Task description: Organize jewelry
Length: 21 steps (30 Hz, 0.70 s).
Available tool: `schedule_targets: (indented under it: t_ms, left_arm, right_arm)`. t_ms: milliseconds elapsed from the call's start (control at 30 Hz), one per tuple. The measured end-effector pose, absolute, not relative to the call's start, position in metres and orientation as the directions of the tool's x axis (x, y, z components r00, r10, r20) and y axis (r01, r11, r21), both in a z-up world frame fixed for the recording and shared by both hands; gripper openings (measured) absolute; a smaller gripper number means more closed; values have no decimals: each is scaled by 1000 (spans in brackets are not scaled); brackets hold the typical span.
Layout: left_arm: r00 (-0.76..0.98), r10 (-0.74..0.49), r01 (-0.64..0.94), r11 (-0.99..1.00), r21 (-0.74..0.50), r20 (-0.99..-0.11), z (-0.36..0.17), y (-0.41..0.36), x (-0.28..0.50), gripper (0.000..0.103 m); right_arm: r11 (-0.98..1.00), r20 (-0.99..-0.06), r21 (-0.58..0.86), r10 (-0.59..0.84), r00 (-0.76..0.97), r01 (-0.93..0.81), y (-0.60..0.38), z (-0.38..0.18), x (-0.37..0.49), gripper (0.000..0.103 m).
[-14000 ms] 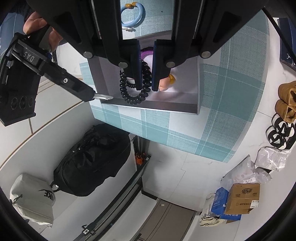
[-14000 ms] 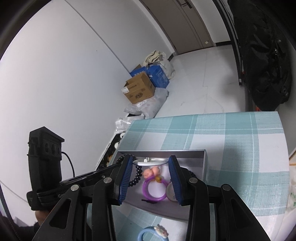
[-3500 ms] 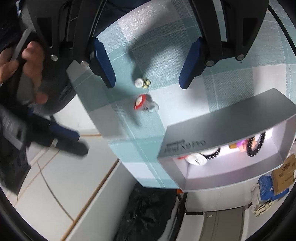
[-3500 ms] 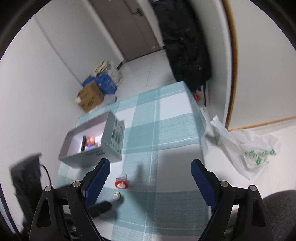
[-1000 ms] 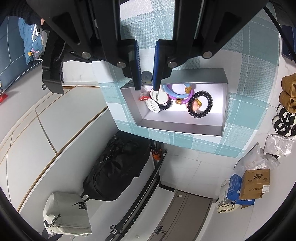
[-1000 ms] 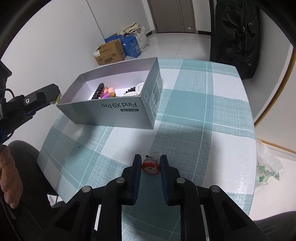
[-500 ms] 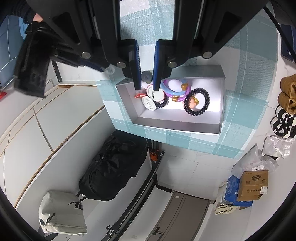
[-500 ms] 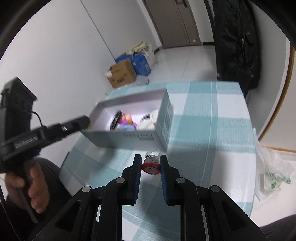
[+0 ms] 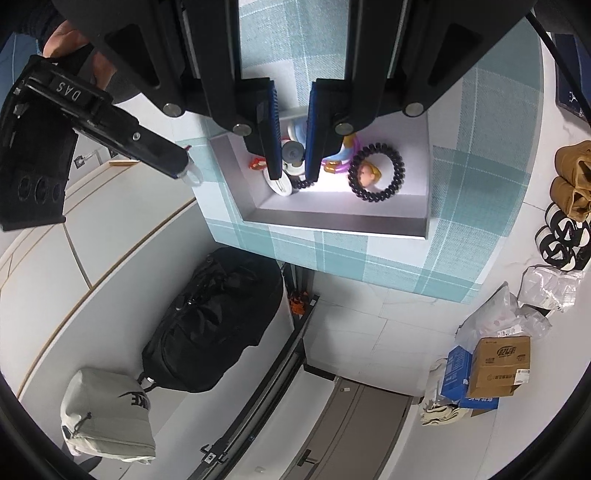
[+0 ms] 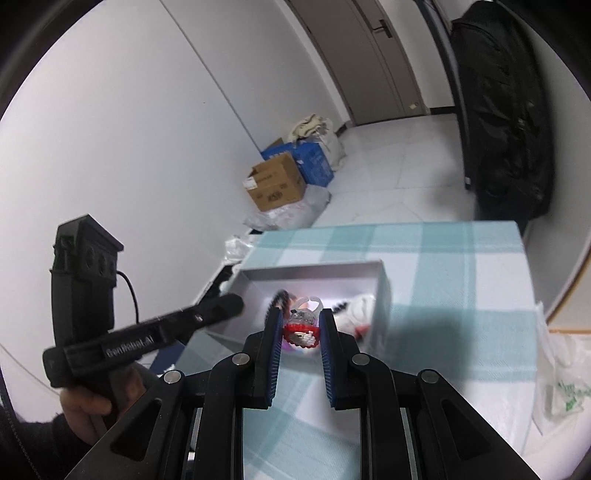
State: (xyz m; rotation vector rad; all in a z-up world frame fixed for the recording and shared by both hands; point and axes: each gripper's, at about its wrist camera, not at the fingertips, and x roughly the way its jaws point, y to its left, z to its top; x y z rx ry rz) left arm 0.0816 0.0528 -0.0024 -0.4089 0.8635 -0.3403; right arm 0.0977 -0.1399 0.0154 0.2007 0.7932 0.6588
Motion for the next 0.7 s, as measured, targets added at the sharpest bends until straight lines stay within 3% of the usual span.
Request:
schedule_targets:
  t_ms: [700]
  left_arm:
    - [562,-457,87,862,-500,-690,-17,58,108,8]
  right_arm:
    - [738,-597,471,670,440,-484,-120,-6,140,19]
